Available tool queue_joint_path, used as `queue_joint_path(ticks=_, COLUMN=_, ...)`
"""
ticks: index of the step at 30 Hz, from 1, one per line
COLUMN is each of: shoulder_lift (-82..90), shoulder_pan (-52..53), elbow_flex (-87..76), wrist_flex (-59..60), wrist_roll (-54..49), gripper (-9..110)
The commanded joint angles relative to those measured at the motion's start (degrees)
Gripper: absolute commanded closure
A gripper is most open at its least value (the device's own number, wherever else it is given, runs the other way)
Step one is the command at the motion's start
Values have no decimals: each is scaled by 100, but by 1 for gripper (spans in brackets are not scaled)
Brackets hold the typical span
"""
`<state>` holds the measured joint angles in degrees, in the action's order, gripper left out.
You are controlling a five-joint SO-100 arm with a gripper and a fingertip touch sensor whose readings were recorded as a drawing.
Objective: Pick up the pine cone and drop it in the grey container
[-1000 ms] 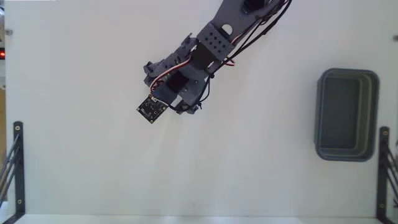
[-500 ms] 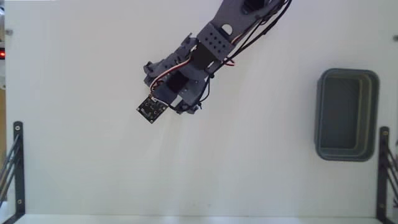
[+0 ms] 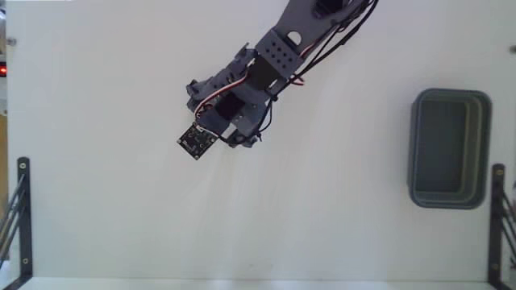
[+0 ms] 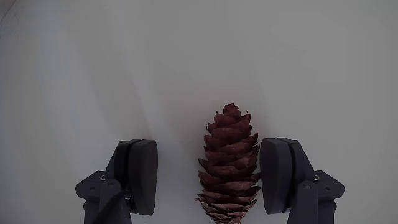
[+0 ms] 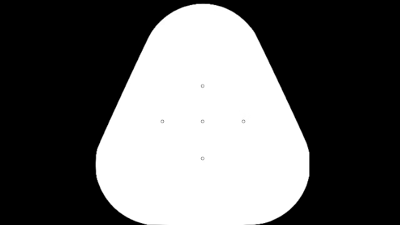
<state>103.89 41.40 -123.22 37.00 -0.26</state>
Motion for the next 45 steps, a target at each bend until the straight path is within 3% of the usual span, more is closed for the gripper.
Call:
queue_joint_path(ticks=1, shoulder_lift=124, shoulder_pan=105, elbow_flex=-8, wrist_flex=-78, wrist_roll=26, gripper=-2)
queue_joint_path(ticks=45, shoulder_lift=124, shoulder_pan=105, elbow_flex=-8, wrist_flex=-78, wrist_roll=26, gripper=11)
